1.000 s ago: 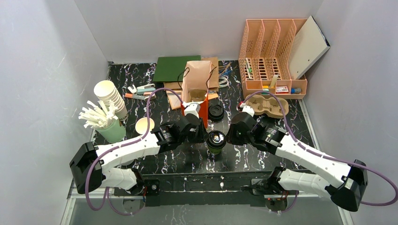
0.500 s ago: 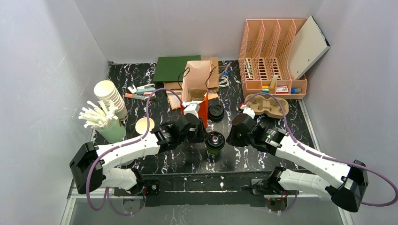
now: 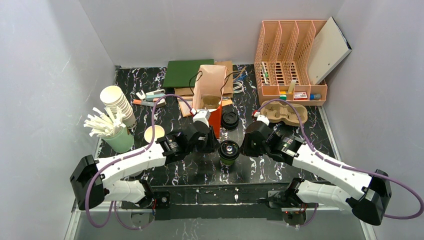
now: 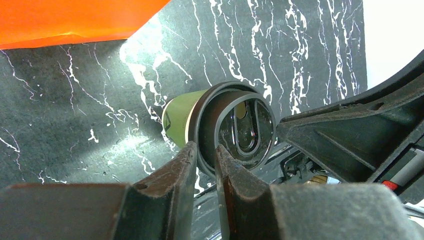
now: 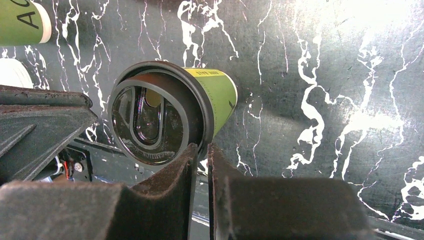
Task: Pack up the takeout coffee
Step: Adjust the cup lid on the coffee cup.
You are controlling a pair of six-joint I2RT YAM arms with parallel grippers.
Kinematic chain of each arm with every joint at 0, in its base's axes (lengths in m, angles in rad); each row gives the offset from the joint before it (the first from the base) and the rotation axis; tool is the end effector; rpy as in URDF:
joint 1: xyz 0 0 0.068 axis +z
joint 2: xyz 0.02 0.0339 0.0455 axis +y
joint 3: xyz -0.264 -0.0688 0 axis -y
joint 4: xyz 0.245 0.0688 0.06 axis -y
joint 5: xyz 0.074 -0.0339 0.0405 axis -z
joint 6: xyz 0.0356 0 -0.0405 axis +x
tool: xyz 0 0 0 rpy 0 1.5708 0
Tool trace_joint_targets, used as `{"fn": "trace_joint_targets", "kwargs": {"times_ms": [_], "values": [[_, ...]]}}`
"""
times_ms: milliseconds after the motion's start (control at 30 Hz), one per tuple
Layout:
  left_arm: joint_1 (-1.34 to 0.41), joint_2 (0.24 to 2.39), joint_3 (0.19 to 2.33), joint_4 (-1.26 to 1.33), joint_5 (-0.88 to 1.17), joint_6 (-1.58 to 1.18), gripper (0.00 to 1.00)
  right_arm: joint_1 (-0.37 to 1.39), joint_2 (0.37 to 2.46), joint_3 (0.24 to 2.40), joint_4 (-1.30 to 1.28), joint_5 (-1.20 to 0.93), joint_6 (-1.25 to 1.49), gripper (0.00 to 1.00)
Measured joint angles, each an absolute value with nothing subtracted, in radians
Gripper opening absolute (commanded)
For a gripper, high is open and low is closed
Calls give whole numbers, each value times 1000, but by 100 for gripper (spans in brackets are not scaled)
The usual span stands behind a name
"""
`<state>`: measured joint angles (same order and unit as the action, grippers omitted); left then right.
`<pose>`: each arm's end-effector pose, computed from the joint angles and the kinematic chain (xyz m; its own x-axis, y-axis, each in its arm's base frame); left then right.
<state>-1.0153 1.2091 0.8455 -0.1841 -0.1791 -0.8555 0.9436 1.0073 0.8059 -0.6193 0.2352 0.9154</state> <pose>0.1478 -0.2260 0.2726 -0.7507 -0.1991 -0.6299 0.2884 0.7591 -0.5836 0.1271 0.1612 0.2670 -0.8120 0.1934 -0.5507 -0.0827 0.8959 0.4366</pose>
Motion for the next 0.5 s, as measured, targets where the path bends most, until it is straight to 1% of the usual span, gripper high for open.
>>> {"fn": "trace_joint_targets", "kwargs": {"times_ms": [100, 200, 500], "values": [[-1010, 1210, 846, -186, -174, -855, 15, 944, 1007, 803, -619, 232, 915, 21], [-1007, 1213, 845, -182, -167, -856, 10, 944, 1007, 801, -619, 232, 916, 18], [-1003, 1225, 844, -179, -148, -852, 9, 944, 1007, 789, -609, 225, 918, 17]]}}
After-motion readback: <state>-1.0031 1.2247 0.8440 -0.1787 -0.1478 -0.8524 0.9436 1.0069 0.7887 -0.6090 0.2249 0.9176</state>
